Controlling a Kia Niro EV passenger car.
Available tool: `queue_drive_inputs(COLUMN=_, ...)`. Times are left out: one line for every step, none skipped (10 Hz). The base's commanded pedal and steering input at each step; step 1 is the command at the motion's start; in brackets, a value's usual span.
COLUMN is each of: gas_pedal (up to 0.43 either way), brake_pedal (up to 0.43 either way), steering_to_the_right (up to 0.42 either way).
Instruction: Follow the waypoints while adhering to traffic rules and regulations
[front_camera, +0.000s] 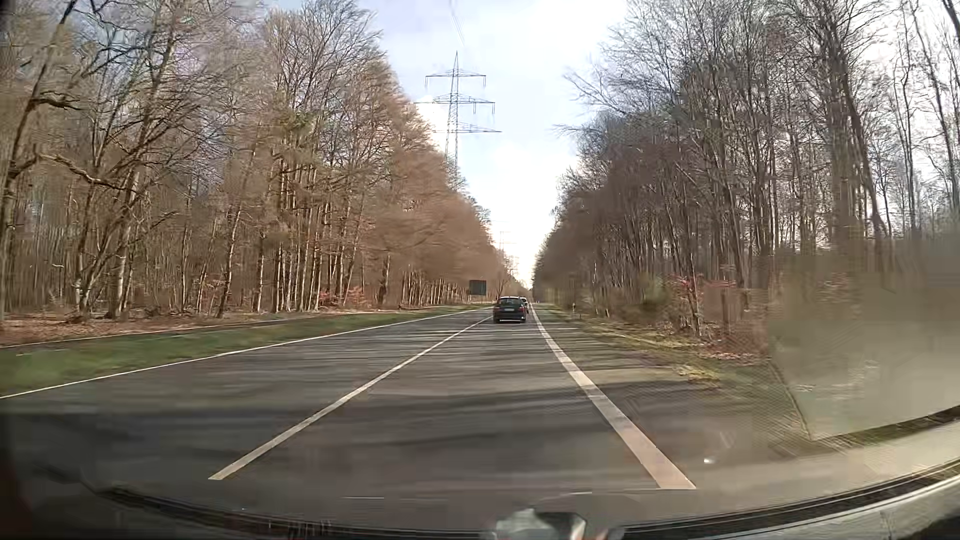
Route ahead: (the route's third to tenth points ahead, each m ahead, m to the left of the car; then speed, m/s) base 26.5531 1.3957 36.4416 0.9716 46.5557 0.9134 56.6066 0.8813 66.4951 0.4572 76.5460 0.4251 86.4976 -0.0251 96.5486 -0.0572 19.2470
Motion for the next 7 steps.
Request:
queue_drive_inputs(gas_pedal=0.280, brake_pedal=0.000, steering_to_the_right=0.004)
queue_drive_inputs(gas_pedal=0.280, brake_pedal=0.000, steering_to_the_right=0.004)
queue_drive_inputs(gas_pedal=0.280, brake_pedal=0.000, steering_to_the_right=0.004)
queue_drive_inputs(gas_pedal=0.280, brake_pedal=0.000, steering_to_the_right=0.004)
queue_drive_inputs(gas_pedal=0.280, brake_pedal=0.000, steering_to_the_right=0.004)
queue_drive_inputs(gas_pedal=0.280, brake_pedal=0.000, steering_to_the_right=0.004)
queue_drive_inputs(gas_pedal=0.280, brake_pedal=0.000, steering_to_the_right=0.004)
